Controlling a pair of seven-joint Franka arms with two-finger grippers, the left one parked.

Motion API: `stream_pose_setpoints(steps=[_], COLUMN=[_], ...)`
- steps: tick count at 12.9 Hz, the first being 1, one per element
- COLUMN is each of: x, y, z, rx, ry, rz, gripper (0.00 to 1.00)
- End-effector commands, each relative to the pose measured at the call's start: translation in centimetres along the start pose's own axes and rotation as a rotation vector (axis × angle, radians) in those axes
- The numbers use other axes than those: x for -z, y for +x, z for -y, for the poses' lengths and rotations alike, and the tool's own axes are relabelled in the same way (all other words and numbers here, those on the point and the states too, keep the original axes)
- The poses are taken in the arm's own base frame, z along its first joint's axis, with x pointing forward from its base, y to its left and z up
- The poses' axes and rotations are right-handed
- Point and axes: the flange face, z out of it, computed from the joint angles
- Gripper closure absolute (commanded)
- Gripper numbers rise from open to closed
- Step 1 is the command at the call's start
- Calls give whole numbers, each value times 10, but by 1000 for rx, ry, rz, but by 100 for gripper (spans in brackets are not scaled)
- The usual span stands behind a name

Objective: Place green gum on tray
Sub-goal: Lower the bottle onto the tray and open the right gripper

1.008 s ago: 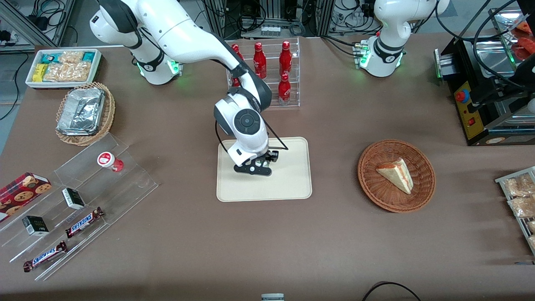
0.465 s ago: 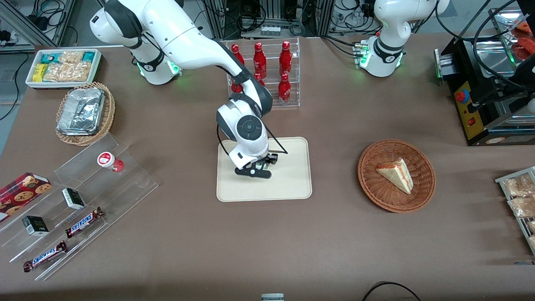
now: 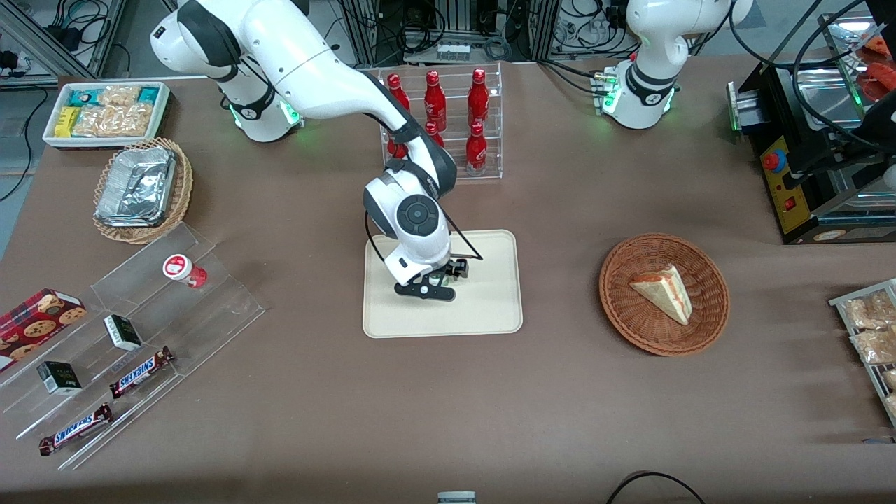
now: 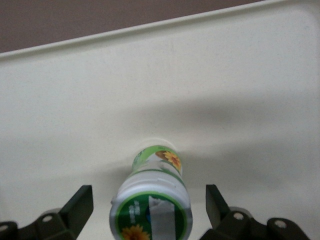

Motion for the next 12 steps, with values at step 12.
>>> stream_pose_setpoints(steps=[12], x=[176], y=[42], z=[-96], rx=[287], ry=[-31], rz=[200], gripper=[0])
